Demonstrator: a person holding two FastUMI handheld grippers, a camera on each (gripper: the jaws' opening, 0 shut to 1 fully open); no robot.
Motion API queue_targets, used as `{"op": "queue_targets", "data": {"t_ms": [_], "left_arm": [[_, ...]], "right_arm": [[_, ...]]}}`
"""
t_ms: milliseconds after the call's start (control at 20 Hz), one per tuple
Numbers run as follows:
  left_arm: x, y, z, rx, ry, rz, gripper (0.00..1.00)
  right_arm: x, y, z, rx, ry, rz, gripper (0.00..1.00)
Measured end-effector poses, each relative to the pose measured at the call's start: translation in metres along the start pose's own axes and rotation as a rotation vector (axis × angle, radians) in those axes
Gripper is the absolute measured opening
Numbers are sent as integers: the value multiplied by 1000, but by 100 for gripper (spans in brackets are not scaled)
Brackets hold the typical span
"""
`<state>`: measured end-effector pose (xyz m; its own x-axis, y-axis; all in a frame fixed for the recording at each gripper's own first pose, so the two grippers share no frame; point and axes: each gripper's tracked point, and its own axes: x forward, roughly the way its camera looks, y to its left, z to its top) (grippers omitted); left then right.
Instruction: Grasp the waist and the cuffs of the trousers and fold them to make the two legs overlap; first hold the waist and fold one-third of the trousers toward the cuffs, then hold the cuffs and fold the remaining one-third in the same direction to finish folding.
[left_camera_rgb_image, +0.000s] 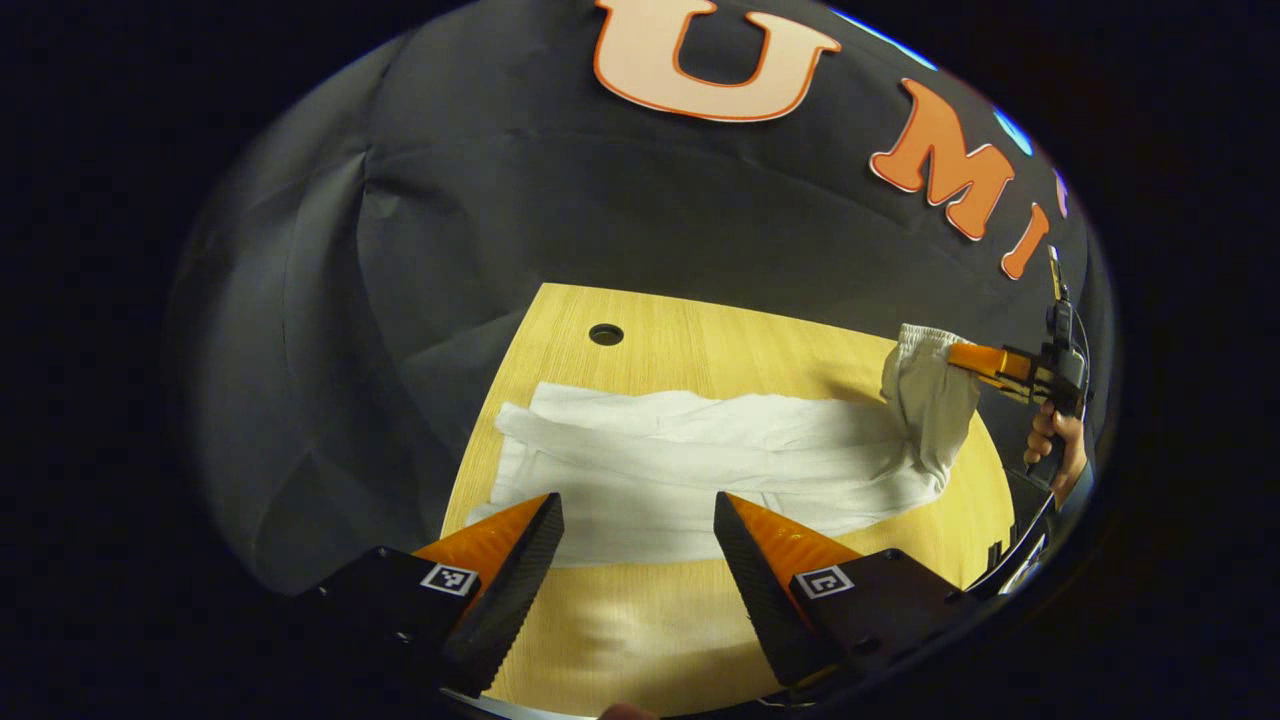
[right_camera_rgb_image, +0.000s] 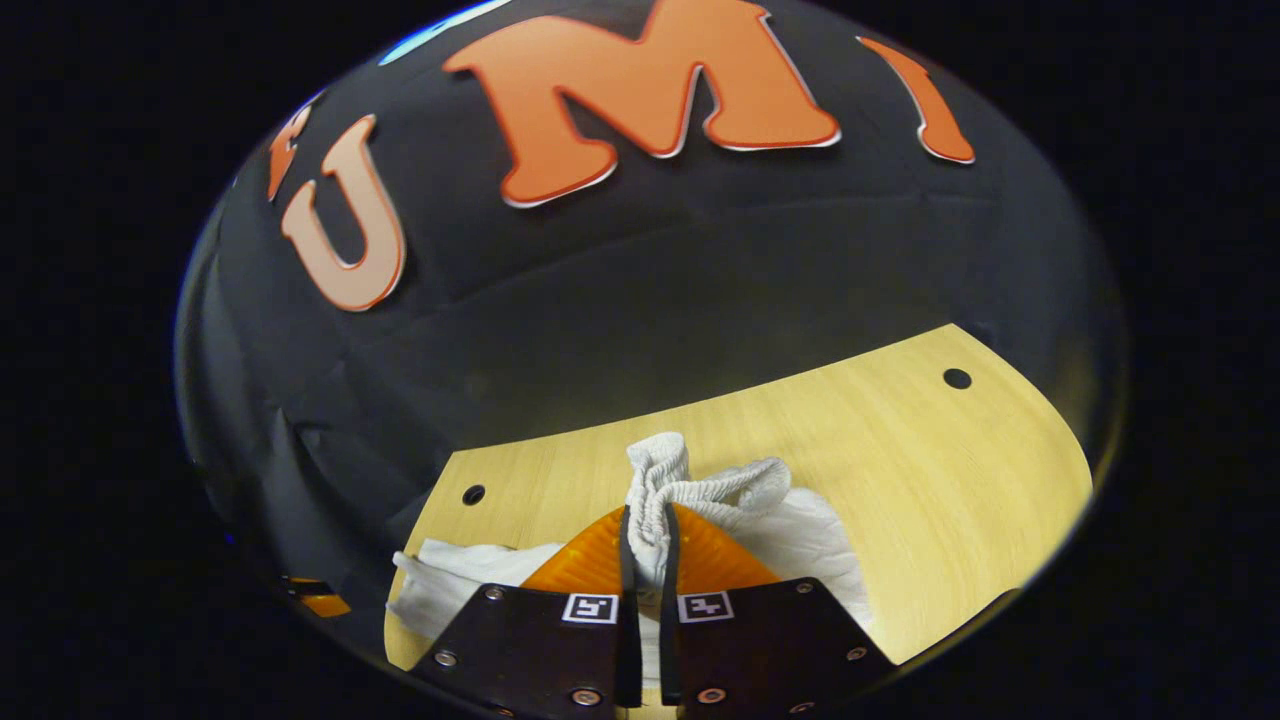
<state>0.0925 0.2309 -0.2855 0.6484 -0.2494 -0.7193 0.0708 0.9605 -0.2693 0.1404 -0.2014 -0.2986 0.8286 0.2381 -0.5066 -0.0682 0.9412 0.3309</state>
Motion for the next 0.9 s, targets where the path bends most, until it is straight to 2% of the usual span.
{"op": "queue_targets", "data": {"t_ms": [250,300,350,450,550,650,800,900], "left_arm": [[4,25,-15,-43,28,7,100],[5,28,-19,-53,35,8,96],[6,32,-23,-63,44,6,100],[9,37,-33,-84,62,-5,100],[11,39,-38,-103,80,-13,99],[17,45,-47,-139,94,-29,100],[28,45,-61,-232,131,-63,96],[34,43,-72,-325,156,-85,99]], "right_arm": [[2,-1,1,-120,66,46,8],[1,-3,2,-140,86,53,9],[1,0,0,-152,115,68,11],[-2,0,2,-152,174,129,20],[-11,-7,16,-171,207,173,34],[-13,-13,34,-175,218,203,41],[-11,-35,62,-176,209,191,48],[-26,-51,86,-182,181,159,62]]}}
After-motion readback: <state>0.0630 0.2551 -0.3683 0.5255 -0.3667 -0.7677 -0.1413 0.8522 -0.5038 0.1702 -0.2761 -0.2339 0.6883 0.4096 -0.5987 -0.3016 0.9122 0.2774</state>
